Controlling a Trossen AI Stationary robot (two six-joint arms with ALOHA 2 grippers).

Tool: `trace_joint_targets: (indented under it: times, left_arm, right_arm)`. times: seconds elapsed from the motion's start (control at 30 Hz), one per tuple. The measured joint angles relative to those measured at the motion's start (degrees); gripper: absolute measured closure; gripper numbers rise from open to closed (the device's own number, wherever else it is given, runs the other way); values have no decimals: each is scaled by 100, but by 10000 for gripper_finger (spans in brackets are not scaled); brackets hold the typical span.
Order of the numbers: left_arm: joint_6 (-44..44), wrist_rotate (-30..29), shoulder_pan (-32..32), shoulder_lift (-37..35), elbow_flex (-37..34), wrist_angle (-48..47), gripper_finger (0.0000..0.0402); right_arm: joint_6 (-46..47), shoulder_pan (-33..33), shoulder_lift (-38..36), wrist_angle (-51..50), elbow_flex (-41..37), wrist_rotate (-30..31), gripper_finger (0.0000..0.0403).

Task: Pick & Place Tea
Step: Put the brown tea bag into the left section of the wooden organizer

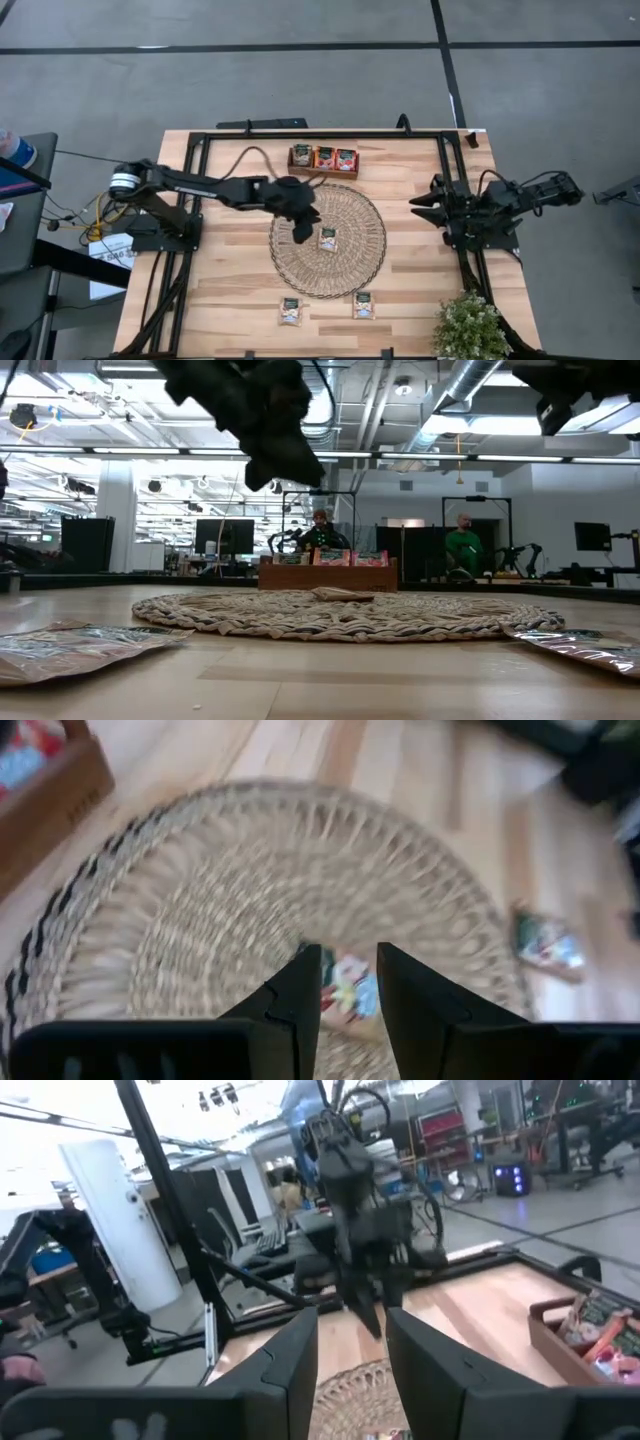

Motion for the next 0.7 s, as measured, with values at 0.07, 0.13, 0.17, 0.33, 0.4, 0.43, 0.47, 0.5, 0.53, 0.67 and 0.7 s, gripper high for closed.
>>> trace_joint_targets:
  times: [0.07,0.13,0.17,0.33,0.4,0.43,0.47,0.5,0.53,0.67,0.7]
  left_arm:
    - [21,-4,35,313,345,-415,312]
    - [56,21,40,597,648,-785,312]
    - [154,38,44,726,778,-954,312]
    - [642,56,39,1167,1209,-1296,312]
    - [699,64,52,1278,1297,-1298,312]
    - [742,72,72,1330,1325,-1311,312]
    - [762,73,79,1363,1356,-1315,312]
    - [766,68,103,1374,1359,-1297,312]
    - [770,68,123,1374,1360,-1310,312]
    - [919,67,195,1370,1366,-1301,312]
    - [950,66,199,1369,1366,-1300,312]
  right_arm:
    - [-99,0,-68,-5,0,1,289]
    - [-125,0,-88,-9,2,5,289]
    - [-129,0,-86,-30,2,3,289]
    - [-138,0,-78,-146,2,8,289]
    - [-138,0,-78,-188,2,12,289]
    - [-138,0,-78,-183,2,11,289]
    - [-138,0,-78,-181,2,12,289]
    - [-136,0,-78,-185,2,12,289]
    - [-136,0,-78,-186,2,12,289]
    - [-12,0,-87,-184,2,9,289]
    - [-118,0,-83,-184,2,-11,289]
